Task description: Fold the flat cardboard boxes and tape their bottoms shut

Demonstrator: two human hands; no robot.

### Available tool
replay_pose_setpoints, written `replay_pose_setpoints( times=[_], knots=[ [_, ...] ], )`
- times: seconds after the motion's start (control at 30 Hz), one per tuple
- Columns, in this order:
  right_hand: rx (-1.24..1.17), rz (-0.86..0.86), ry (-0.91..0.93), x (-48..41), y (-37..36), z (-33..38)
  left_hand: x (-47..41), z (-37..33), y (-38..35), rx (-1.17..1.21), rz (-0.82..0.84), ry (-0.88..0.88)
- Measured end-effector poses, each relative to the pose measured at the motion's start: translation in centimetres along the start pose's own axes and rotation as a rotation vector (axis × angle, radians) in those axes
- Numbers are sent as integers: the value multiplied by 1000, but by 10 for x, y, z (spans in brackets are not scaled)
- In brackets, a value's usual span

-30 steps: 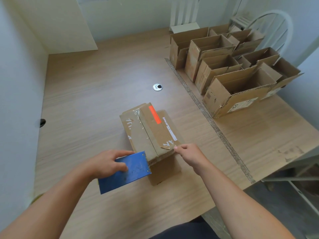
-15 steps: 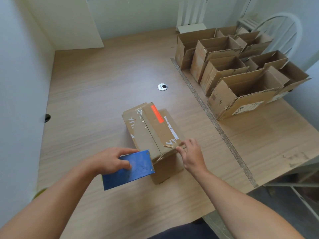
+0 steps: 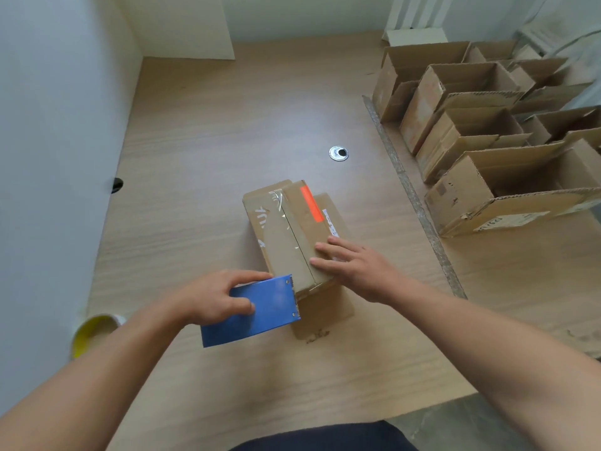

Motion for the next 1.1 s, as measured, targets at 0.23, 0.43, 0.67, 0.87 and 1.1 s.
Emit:
replay_pose_setpoints(
  times=[0.23, 0.43, 0.67, 0.87, 1.1],
  knots=[
    [-4, -5, 65, -6, -2, -10, 17, 12, -8, 14, -116, 25],
    [-27, -28, 92, -3, -12, -19, 44, 28, -6, 20, -181, 60],
    [-55, -16, 23, -6, -6, -19, 50, 61, -8, 25, -193, 187],
    [-72, -81, -2, -7, 0, -11, 38, 70, -2, 46, -210, 238],
    [-7, -111, 43, -8, 3, -6, 18, 57, 9, -143, -220, 249]
  ],
)
Point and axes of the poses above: each hand's wrist, its own x-axis away from the middle knuckle, its own y-axis out of the back of the hand, z = x × y, the point moved 10 cm from there along -x, towards the middle knuckle, and after that the axes turned 7 degrees about -x, right-handed, at the moved point
